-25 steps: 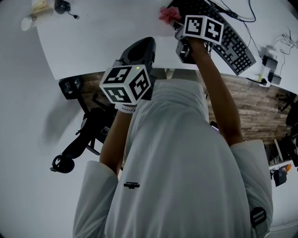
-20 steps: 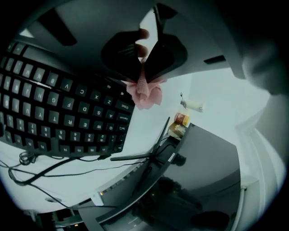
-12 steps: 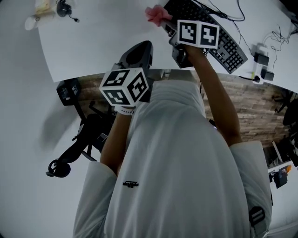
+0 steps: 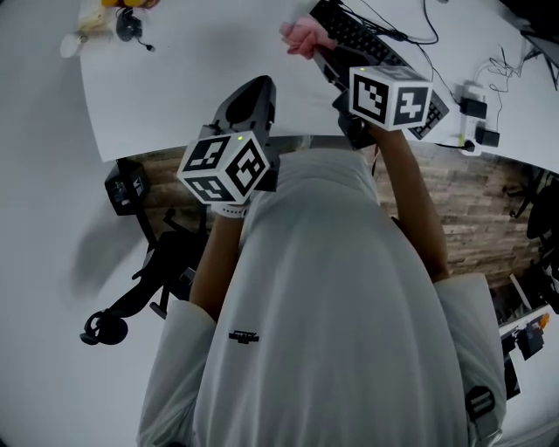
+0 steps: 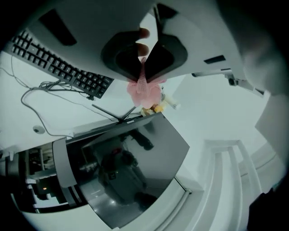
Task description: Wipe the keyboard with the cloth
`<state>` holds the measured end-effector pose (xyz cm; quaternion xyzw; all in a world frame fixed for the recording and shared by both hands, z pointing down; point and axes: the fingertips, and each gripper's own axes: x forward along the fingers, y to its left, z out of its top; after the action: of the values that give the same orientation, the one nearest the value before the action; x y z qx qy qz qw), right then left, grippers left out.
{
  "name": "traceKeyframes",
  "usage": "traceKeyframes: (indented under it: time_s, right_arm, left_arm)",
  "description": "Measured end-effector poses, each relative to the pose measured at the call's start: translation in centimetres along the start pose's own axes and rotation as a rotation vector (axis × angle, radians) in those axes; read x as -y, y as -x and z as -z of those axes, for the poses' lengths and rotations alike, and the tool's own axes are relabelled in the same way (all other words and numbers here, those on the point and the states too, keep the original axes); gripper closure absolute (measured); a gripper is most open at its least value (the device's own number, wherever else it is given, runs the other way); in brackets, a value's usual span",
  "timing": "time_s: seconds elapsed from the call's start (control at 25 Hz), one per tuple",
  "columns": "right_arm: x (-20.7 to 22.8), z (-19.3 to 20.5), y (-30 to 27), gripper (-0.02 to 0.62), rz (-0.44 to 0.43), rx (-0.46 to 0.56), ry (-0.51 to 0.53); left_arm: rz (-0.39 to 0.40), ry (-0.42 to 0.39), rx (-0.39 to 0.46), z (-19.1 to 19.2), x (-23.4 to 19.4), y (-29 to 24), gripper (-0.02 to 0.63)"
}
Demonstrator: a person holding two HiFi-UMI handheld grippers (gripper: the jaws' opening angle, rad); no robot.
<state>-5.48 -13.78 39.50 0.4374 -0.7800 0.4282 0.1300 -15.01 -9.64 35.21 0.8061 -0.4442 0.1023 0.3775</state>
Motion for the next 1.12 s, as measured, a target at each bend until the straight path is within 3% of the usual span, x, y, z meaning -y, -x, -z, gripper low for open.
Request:
traceKeyframes:
  time_s: [0.52, 0.72, 0.96, 1.12]
  right_arm:
    - [-2.9, -4.7, 9.4, 0.565, 0.055, 0.204, 0.126]
    - [-2.5, -4.5, 13.4, 0.565, 0.147, 0.255, 0.188]
    - [-1.6, -4.1, 18.1, 0.565, 0.205, 0.355, 0.188]
    - [-1.5, -3.2, 20.7, 0.565, 0.236, 0.384, 0.216]
  left_arm:
    - [0.079, -0.106, 0.094, -3.5, 1.8, 3.4, 0.592]
    - [0.108, -0.068, 0.125, -4.8, 2.4, 5.0, 0.592]
    - [0.111, -0.060, 0.171, -6.3, 2.9, 6.2, 0.592]
    - [0.110, -0.093, 0.174, -6.8, 3.2, 6.4, 0.592]
